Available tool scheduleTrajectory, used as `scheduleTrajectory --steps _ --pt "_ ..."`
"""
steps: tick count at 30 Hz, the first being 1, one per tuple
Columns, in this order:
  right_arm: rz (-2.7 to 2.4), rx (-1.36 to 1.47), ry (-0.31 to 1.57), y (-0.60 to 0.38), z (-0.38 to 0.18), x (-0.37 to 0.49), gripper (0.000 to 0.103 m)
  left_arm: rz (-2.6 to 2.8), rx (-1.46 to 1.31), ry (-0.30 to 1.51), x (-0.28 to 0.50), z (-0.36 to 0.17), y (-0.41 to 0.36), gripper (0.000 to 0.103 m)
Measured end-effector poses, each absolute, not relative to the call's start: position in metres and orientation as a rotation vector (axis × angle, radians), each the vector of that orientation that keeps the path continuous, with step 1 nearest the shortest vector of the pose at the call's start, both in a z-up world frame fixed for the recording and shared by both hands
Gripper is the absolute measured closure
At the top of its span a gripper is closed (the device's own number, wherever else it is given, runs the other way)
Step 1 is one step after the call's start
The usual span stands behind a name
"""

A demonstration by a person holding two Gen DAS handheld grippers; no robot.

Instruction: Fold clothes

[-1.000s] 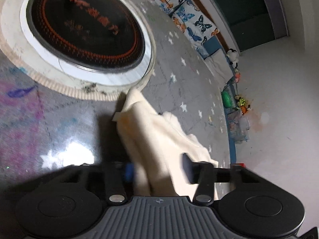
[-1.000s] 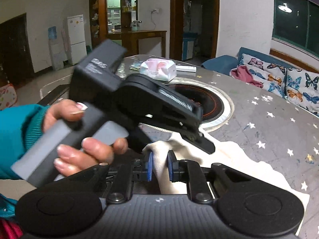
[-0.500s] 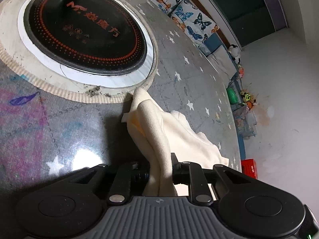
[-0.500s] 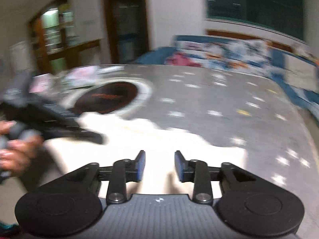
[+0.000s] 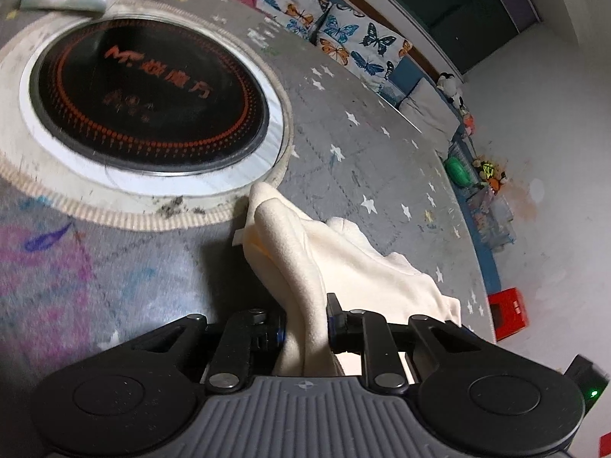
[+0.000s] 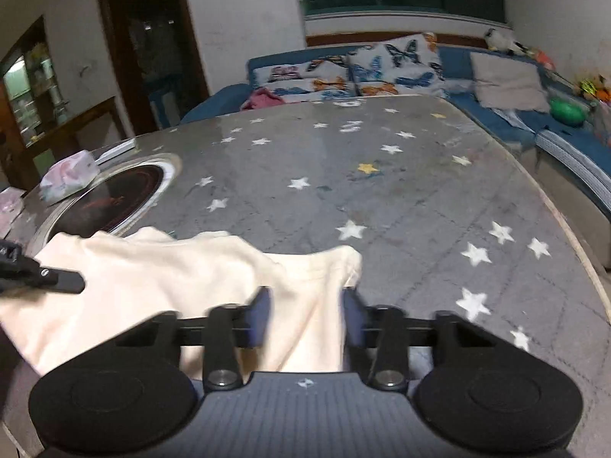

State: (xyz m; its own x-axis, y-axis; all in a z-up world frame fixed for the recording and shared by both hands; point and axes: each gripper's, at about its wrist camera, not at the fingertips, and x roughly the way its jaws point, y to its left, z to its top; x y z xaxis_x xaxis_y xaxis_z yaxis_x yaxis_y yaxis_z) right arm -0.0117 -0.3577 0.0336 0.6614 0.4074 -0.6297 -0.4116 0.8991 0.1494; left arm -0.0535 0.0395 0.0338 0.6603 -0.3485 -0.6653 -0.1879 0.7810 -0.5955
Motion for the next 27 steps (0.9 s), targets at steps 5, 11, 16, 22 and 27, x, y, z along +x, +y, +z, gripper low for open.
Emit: scheduleTrajectory --steps 5,11,16,22,27 --pt "0.483 -0.023 0.669 -0.35 0.043 -0.017 0.09 -0.13 -0.608 0.822 -0.049 0.052 0.027 0.084" --pt "0.438 -0.038 0.592 -0.366 0.068 -0.027 0.091 -0.215 -0.53 0.787 -0.034 0.074 -0.006 0.085" --pt "0.343 -0.07 0.535 -0.391 0.087 -0.03 0.091 -0.288 -0.478 0.773 -0.017 0.081 -0.045 0.085" --pt "0.224 -0.109 0.503 -0.423 0.098 -0.027 0.091 -0.37 -0.422 0.789 0.007 0.08 -0.094 0.085" --pt "0.138 -0.109 0.51 -0.447 0.097 -0.021 0.091 -0.423 -0.374 0.807 0.02 0.073 -0.129 0.085"
